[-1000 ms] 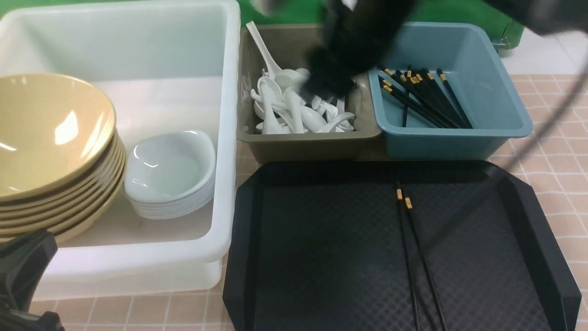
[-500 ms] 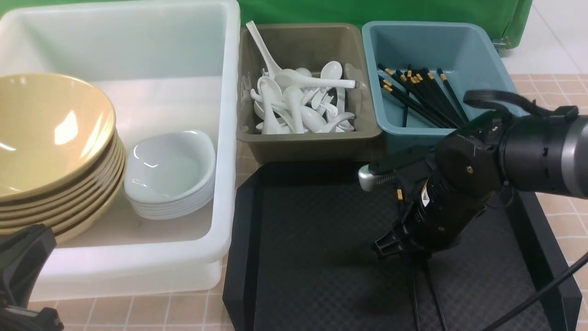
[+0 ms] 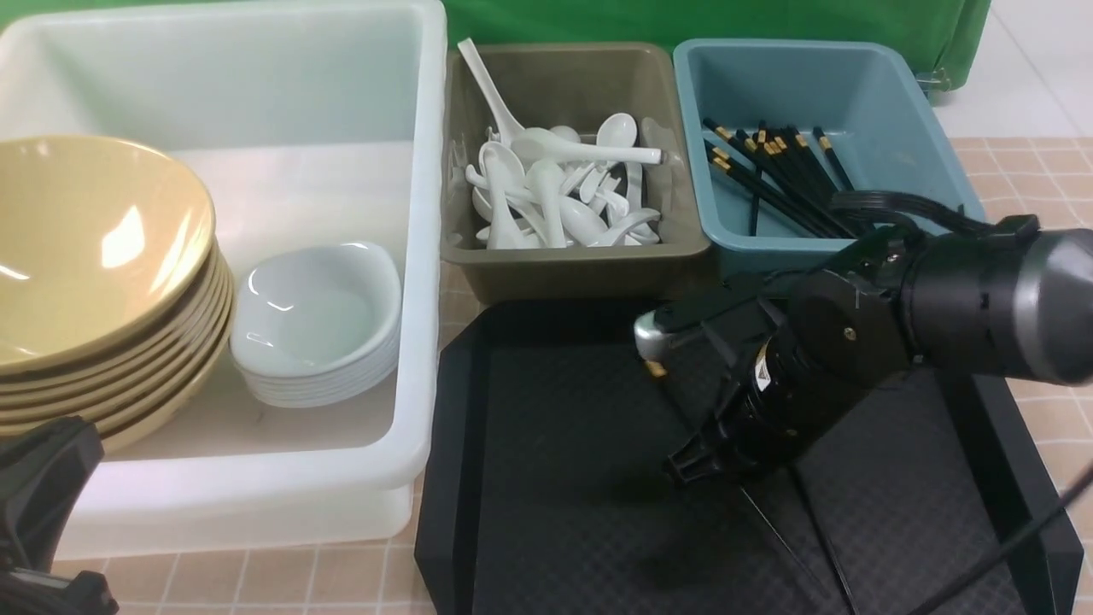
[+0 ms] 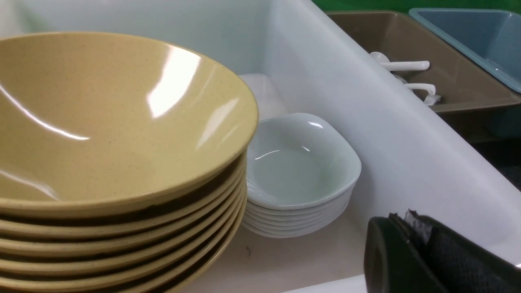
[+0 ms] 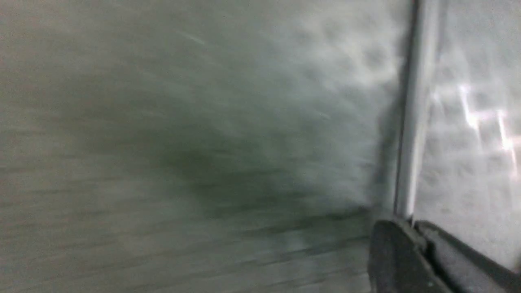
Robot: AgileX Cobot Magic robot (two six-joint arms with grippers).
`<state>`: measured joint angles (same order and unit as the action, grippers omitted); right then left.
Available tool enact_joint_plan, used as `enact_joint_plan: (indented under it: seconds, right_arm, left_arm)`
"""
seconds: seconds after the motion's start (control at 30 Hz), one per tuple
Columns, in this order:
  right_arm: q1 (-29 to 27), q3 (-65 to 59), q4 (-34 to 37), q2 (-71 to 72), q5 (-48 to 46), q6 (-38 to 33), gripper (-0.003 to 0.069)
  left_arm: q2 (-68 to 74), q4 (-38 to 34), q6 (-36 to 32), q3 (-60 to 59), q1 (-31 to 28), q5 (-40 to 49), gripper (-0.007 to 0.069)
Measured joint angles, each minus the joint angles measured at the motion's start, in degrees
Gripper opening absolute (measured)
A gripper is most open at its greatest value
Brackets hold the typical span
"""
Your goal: On brown table put chopsticks spoon bowls plates into blue grey white boxes.
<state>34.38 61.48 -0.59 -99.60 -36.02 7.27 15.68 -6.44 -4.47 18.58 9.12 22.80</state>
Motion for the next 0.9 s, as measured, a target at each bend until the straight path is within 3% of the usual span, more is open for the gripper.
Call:
enact_joint_plan:
  seconds: [0.13,0.23,0.33,0.4,0.5,0.6,0.63,0.67,0.73,0.77,0.8,0.9]
  right_arm:
    - [0.72,0.2,-0.01,9.5,2.9,-1.01,0.0049]
    - [-0.54,0.67,-5.09,17.66,10.3,-1.53,0.0049]
    - [-4.44,0.67,-9.92,20.36,22.64,-1.52,0.0049]
    - [-10.31,1.39,-11.65,18.15,36.02,-0.88,0.0049]
    - [-15.36,3.81,-12.28,12.38,42.59,1.84,0.007]
    - [-18.62,7.53,-12.34,6.59,40.57,4.12,0.0137]
    - [-19.52,9.01,-12.34,4.51,37.72,5.32,0.0191]
    - [-19.63,9.25,-12.34,4.23,37.17,5.32,0.0191]
    - [-20.22,11.92,-12.34,2.44,27.16,6.77,0.029]
    - [-20.22,12.09,-12.34,2.38,27.16,6.89,0.0296]
    - [-19.84,13.64,-12.34,2.54,17.75,7.32,0.0341]
    - [-18.0,14.59,-12.34,3.36,5.38,6.74,0.0368]
  left_arm:
    - [0.0,0.0,0.0,0.0,0.0,0.0,0.0001]
    - [0.0,0.0,0.0,0.0,0.0,0.0,0.0001]
    - [0.0,0.0,0.0,0.0,0.0,0.0,0.0001]
    - [0.0,0.0,0.0,0.0,0.0,0.0,0.0001]
    - [0.0,0.0,0.0,0.0,0.0,0.0,0.0001]
    - [0.0,0.0,0.0,0.0,0.0,0.0,0.0001]
    - [0.0,0.0,0.0,0.0,0.0,0.05,0.0001]
    - [0.0,0.0,0.0,0.0,0.0,0.05,0.0001]
    - [0.0,0.0,0.0,0.0,0.0,0.59,0.0001]
    - [0.0,0.0,0.0,0.0,0.0,0.6,0.0001]
    - [0.0,0.0,0.0,0.0,0.0,0.84,0.0001]
    - [0.0,0.0,0.0,0.0,0.0,0.89,0.0001]
